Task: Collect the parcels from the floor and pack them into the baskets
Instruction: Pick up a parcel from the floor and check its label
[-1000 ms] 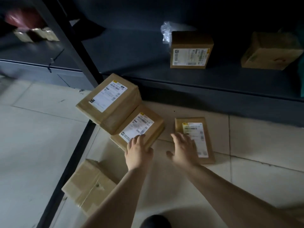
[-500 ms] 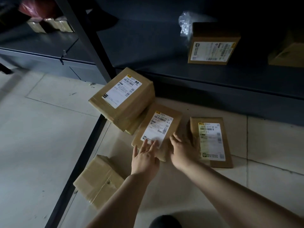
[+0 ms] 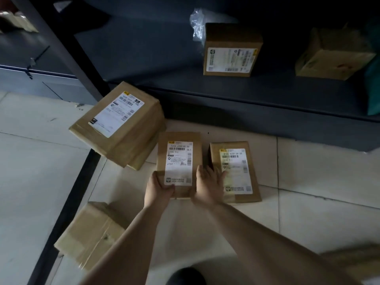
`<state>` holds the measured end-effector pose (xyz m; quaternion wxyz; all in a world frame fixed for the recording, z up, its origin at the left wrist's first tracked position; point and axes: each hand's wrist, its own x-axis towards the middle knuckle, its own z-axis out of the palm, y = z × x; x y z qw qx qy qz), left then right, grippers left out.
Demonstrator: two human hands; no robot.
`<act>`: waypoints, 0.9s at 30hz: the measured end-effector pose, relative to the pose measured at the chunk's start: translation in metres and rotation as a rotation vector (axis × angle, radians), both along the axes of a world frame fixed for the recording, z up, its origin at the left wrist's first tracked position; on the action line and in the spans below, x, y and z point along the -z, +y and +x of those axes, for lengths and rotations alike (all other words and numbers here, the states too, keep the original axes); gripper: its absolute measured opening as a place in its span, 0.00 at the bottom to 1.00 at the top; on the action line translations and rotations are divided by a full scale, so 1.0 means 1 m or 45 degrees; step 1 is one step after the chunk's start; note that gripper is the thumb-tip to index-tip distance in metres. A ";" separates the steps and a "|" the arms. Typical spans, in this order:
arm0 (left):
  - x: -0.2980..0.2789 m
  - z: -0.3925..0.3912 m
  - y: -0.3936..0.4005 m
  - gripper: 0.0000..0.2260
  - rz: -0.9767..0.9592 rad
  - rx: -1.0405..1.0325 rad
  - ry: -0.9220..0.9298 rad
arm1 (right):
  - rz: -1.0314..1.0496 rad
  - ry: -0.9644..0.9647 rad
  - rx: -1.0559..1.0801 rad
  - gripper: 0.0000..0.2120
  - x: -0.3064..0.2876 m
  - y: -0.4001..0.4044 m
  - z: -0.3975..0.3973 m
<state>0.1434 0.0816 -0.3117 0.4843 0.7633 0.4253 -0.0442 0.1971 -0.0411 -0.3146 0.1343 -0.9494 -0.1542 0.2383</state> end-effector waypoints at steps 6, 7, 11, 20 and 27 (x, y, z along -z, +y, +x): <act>-0.026 -0.020 -0.011 0.21 -0.021 -0.039 -0.198 | 0.327 -0.018 0.144 0.37 -0.024 -0.007 -0.017; -0.034 -0.019 -0.013 0.21 -0.023 -0.039 -0.232 | 0.418 -0.031 0.204 0.37 -0.031 -0.007 -0.017; -0.072 -0.011 -0.031 0.24 0.017 0.020 -0.358 | 0.605 -0.032 0.353 0.38 -0.066 -0.020 -0.005; -0.103 0.007 -0.090 0.15 -0.098 0.307 -0.365 | 0.769 -0.168 0.599 0.27 -0.109 -0.109 0.013; -0.054 0.015 -0.092 0.16 -0.369 0.165 -0.030 | 0.973 0.335 1.143 0.20 -0.064 -0.171 0.041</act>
